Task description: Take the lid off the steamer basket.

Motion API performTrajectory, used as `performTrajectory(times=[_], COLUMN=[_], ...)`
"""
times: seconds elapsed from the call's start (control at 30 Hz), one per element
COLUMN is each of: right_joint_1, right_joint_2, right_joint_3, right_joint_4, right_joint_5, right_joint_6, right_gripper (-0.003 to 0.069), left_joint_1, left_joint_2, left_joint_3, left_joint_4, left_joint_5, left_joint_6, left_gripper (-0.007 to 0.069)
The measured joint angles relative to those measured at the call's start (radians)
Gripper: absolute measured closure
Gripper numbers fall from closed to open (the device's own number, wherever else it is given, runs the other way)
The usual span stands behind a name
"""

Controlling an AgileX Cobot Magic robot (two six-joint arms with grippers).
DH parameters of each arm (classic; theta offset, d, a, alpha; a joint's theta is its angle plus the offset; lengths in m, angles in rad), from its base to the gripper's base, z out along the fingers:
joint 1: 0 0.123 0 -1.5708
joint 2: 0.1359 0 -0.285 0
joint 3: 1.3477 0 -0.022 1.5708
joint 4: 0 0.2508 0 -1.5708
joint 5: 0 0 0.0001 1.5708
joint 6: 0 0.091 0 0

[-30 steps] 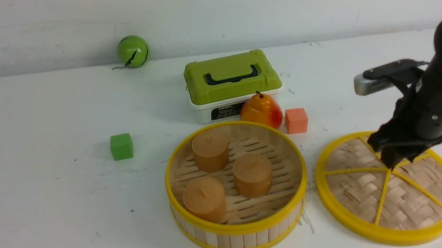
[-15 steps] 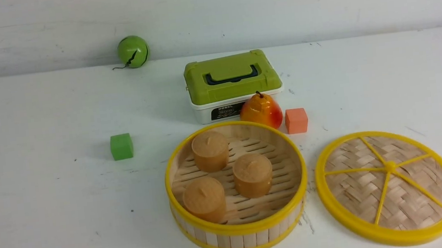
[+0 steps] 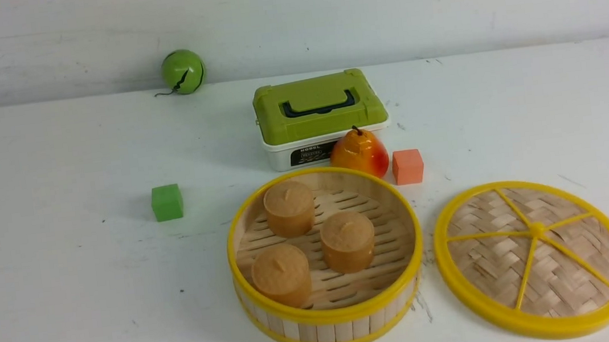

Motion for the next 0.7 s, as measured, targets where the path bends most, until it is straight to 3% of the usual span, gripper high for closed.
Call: performTrajectory(times=[0.33, 0.57, 0.7], right_joint_1=[0.0, -0.035, -0.09], right_joint_2=[-0.012, -0.117, -0.234], right_joint_3=[0.023, 0.312, 0.507], right_joint_4=[-0.112, -0.155, -0.208], right_joint_5=[-0.016, -0.289, -0.365], right_joint_6=[-0.001, 0.029, 0.138], right_gripper=[0.0676, 0.0676, 0.0676], left_joint_1=[0.0, 0.0, 0.0], left_joint_2=[0.0, 0.0, 0.0], left_joint_3=[0.0, 0.0, 0.0], left_joint_4=[0.0, 0.0, 0.0], left_joint_5=[0.0, 0.0, 0.0], left_joint_6=[0.0, 0.0, 0.0], left_gripper=[0.0386, 0.0385, 0.0385])
